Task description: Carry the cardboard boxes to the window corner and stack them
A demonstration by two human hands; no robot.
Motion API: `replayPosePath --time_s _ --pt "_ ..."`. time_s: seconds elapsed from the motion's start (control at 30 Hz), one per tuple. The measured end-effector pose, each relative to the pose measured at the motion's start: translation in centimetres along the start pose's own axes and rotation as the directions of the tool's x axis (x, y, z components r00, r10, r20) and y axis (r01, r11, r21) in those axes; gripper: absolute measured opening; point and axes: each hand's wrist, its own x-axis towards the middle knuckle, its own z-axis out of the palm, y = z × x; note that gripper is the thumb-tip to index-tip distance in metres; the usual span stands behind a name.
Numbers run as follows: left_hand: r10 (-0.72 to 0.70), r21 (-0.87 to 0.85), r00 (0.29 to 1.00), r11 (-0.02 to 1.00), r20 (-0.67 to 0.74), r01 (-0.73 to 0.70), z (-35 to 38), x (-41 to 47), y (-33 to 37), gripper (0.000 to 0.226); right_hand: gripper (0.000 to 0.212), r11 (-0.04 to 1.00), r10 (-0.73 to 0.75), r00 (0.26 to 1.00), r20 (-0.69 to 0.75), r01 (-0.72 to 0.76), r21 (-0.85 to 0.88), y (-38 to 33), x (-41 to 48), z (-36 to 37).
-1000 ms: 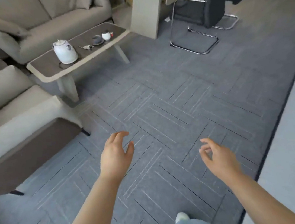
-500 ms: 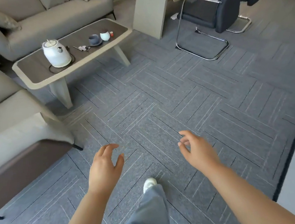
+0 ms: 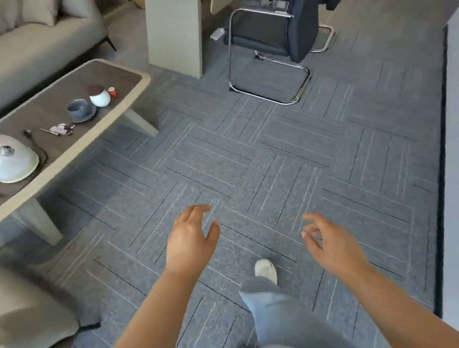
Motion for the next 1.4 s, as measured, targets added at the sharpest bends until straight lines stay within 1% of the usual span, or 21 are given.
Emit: replayPosePath --time_s 0.07,0.13,0.23,0.4,0.53,0.63,0.7,0.8,0.9,1.03,1.2,1.27,1.37,1.4 --pt "0.025 -0.011 1.000 1.000 0.002 -0.025 0.8 5.3 0.9 0.034 0.038 1.000 0.028 1.000 -0.012 -0.028 0.015 0.8 4.0 -0.7" --pt "0.039 -0.019 0.999 0.999 -0.005 -0.039 1.3 10.1 1.6 0.035 0.039 1.000 0.024 0.999 -0.021 -0.024 0.017 1.0 8.6 -1.6" --pt "-0.001 -0.016 1.000 1.000 -0.012 0.001 1.2 17.0 1.8 0.035 0.040 1.000 -0.007 1.000 -0.003 0.007 -0.002 -0.6 16.7 -3.6" --pt "-0.146 -0.003 0.985 0.989 -0.096 0.146 -0.5 26.1 0.3 0.034 0.040 0.982 -0.174 0.982 0.077 0.179 -0.062 -6.5 30.5 -6.4" --pt "-0.232 0.021 0.965 0.971 -0.123 0.237 -1.8 31.8 -1.8 0.035 0.040 0.954 -0.287 0.952 0.106 0.294 -0.056 -12.8 39.7 -7.7" --pt "-0.291 0.008 0.949 0.956 -0.125 0.294 -2.6 37.0 -3.9 0.036 0.039 0.938 -0.336 0.935 0.110 0.343 -0.047 -17.1 46.2 -7.8" --pt "-0.303 0.004 0.943 0.952 -0.135 0.307 -2.8 41.4 -5.6 0.036 0.039 0.934 -0.347 0.932 0.100 0.353 -0.047 -19.2 50.5 -7.4" --pt "-0.272 0.003 0.952 0.962 -0.140 0.275 -3.5 49.0 -7.8 0.036 0.039 0.945 -0.321 0.944 0.077 0.324 -0.042 -21.8 56.9 -6.8" --pt "-0.213 0.009 0.970 0.976 -0.117 0.216 -4.8 56.9 -9.0 0.036 0.040 0.966 -0.245 0.966 0.087 0.251 -0.059 -23.5 62.4 -7.1" --pt "-0.106 -0.006 0.991 0.994 -0.085 0.105 -6.6 68.1 -9.4 0.036 0.039 0.993 -0.110 0.991 0.072 0.113 -0.046 -24.0 68.9 -8.3" --pt "-0.069 -0.049 0.996 0.997 -0.051 0.067 -7.5 79.9 -9.0 0.035 0.038 1.000 -0.011 0.998 0.056 0.013 -0.027 -24.7 76.6 -9.4" --pt "-0.066 -0.043 0.997 0.997 -0.045 0.064 -7.3 84.4 -9.3 0.034 0.038 1.000 0.003 0.999 0.049 -0.001 -0.029 -25.3 80.8 -9.7" --pt "-0.056 -0.036 0.996 0.998 -0.075 0.053 -6.7 91.2 -10.3 0.033 0.040 0.998 -0.040 0.998 0.054 0.043 -0.050 -26.8 88.7 -9.9" --pt "-0.078 -0.034 0.993 0.997 -0.084 0.076 -6.6 93.4 -10.7 0.033 0.040 0.996 -0.060 0.996 0.064 0.063 -0.057 -27.6 91.5 -10.1"
